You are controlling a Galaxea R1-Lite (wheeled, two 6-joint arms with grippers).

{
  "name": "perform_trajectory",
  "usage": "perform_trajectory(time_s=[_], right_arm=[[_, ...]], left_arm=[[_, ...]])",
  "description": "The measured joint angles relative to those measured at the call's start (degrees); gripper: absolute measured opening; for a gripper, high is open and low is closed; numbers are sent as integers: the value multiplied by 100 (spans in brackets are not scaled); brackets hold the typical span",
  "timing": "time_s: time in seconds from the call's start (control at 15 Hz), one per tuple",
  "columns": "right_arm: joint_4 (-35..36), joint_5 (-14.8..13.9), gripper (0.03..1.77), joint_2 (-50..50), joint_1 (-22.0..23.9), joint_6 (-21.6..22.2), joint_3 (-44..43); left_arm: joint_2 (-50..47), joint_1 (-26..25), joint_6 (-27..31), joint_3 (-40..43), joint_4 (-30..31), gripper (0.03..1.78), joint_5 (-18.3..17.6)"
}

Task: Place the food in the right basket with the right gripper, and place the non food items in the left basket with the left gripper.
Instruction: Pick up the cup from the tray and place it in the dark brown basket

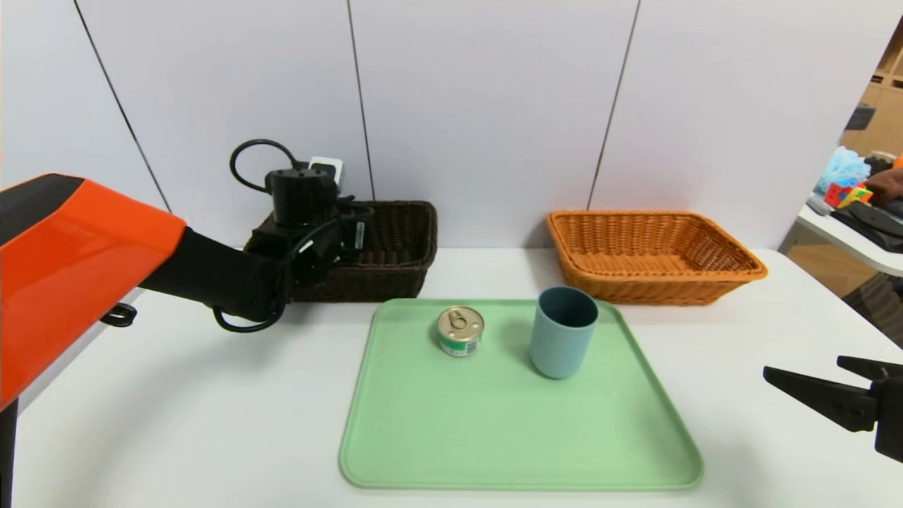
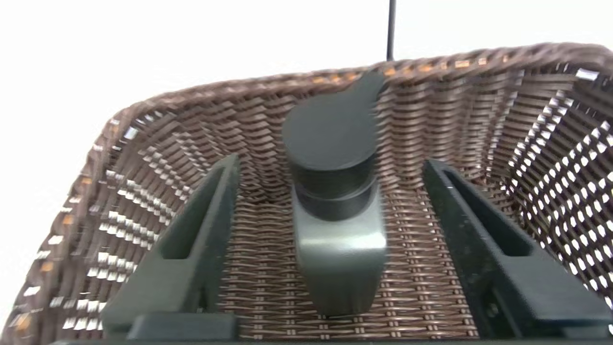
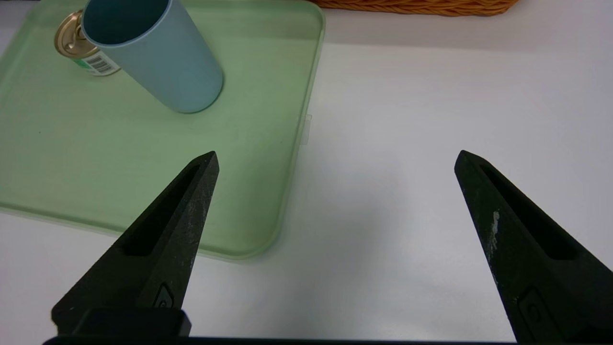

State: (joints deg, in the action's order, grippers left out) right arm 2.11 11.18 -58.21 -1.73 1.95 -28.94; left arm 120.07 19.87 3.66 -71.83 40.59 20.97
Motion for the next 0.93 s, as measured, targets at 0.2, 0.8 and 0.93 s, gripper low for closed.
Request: perform_trajectory(time_s=[0.2,0.8,0.93], right_arm=[[-2,-10,170,0,0,6,11],[0,-2,170,77,0,-2,4],[-2,-2,170,96,0,-2,4]], left_arm=[[-304,0,55,182,-46,148,9],[-1510,0,66,1618,-146,163,-2],[-1812,16,67,1899,-196,165,-22]])
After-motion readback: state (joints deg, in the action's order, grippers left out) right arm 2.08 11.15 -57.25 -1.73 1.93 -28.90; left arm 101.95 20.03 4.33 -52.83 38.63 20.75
